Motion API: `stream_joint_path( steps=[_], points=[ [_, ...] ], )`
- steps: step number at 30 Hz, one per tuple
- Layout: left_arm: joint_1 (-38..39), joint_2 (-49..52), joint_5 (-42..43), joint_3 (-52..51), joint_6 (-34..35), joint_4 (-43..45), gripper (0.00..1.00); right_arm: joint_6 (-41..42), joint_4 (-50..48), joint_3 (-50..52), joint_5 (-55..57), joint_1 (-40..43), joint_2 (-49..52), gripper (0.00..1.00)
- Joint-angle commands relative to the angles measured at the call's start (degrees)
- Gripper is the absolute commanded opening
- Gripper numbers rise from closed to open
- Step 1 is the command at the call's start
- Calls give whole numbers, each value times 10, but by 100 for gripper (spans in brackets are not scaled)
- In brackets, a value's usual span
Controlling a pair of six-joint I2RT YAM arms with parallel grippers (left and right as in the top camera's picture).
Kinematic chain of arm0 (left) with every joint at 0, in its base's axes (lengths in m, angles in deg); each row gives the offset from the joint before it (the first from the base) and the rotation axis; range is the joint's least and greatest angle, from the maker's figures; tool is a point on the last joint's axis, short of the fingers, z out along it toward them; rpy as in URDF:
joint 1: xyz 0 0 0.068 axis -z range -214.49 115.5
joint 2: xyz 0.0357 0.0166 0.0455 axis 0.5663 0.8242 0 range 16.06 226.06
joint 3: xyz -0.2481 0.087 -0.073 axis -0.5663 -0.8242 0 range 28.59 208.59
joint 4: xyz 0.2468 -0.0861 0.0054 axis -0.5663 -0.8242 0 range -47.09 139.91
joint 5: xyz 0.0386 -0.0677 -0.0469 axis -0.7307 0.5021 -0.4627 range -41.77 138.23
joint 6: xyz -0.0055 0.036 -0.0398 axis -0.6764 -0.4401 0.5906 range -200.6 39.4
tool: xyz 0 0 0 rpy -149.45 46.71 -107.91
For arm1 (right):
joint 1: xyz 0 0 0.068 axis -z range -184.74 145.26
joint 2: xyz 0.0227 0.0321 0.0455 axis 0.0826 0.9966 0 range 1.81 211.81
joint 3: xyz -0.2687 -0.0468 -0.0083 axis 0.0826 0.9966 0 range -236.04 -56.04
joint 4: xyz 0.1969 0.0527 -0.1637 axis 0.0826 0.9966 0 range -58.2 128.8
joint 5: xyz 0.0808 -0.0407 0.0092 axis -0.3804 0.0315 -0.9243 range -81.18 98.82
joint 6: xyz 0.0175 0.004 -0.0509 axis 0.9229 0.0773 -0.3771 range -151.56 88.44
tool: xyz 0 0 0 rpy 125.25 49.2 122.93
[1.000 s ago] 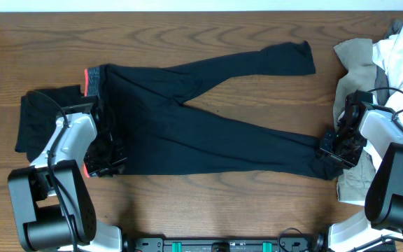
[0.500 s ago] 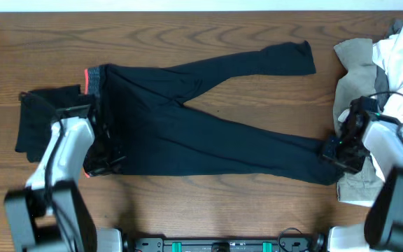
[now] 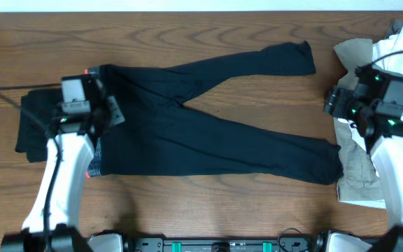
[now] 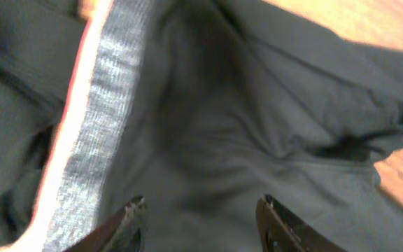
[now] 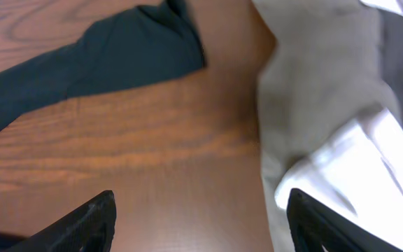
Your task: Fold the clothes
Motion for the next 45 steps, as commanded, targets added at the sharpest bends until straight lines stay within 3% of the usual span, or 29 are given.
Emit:
stream_joint_path(
  steps=[1,14,23,28,29,32,38,45],
  points=[
    [19,47,12,2,-19,20,52,-48,-50,-3,-10,-22,59,78],
    [26,179,12,2,-18,36,52,-72,-358,-5,-28,-52,311,87],
    [26,181,12,2,-18,31,52,-60,-377,-90,-55,-54,439,86],
    [26,181,12,2,-18,21,52,-55,-340,-120,-63,-59,454,54],
    [26,181,12,2,-18,21,52,-55,-333,-122,-63,-59,452,44],
    [26,181,12,2,-18,20,52,-55,-296,-127,-63,-57,447,1],
    [26,181,12,2,-18,12,52,-55,-180,-128,-47,-50,389,1],
    [26,181,12,2,-19,1,52,-57,-13,-128,0,-50,206,1]
  ],
)
